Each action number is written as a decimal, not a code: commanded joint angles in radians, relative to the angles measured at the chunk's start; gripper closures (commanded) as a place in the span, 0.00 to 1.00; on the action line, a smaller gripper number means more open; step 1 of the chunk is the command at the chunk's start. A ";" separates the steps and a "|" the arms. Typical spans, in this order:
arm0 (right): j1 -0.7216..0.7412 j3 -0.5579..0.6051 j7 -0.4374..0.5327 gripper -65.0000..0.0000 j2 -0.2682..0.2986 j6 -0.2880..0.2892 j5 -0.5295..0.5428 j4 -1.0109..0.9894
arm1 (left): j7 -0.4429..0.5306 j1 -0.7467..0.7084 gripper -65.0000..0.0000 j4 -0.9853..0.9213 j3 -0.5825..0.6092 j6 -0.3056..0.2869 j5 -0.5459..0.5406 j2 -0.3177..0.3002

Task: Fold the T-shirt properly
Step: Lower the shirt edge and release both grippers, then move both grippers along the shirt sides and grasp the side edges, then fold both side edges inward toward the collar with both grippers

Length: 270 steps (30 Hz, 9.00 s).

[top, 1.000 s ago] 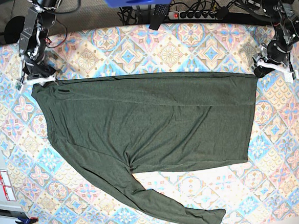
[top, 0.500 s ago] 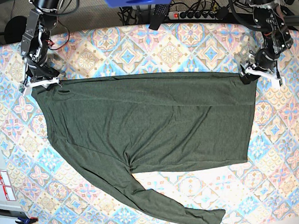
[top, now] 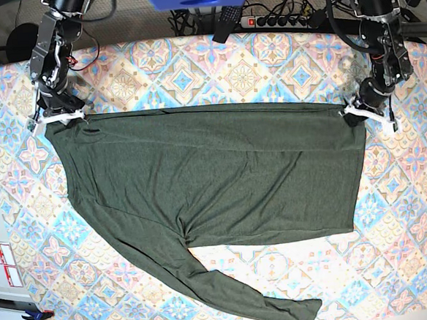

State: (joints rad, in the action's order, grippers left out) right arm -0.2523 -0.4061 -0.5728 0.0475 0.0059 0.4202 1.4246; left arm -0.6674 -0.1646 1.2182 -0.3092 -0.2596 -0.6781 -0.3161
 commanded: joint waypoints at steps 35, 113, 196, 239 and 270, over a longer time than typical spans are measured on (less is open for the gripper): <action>0.071 -0.006 0.021 1.00 0.010 0.006 0.006 -0.061 | -0.048 -0.112 1.00 0.094 0.003 -0.005 0.007 -0.035; -0.313 -0.047 0.015 0.72 0.009 0.007 0.004 0.236 | -0.070 -0.482 0.66 0.249 -0.158 -0.096 -0.055 -0.208; -0.028 0.125 -0.060 0.72 0.024 0.007 -0.002 0.282 | 0.048 0.415 0.96 -0.374 0.101 0.004 0.430 -0.015; 0.426 0.519 -0.056 0.57 0.291 0.147 -0.002 -0.430 | 0.041 0.118 1.00 0.041 0.021 -0.030 0.430 -0.018; 0.112 0.253 -0.158 1.00 0.289 0.147 0.007 0.083 | 0.041 -0.080 1.00 0.441 -0.032 -0.030 0.430 -0.019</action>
State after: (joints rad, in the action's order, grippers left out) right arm -0.1555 -0.1440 -0.7559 0.3176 0.1471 0.4191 1.4845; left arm -0.6472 -0.2504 1.6379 -0.3359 -0.2913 -0.2420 -0.3187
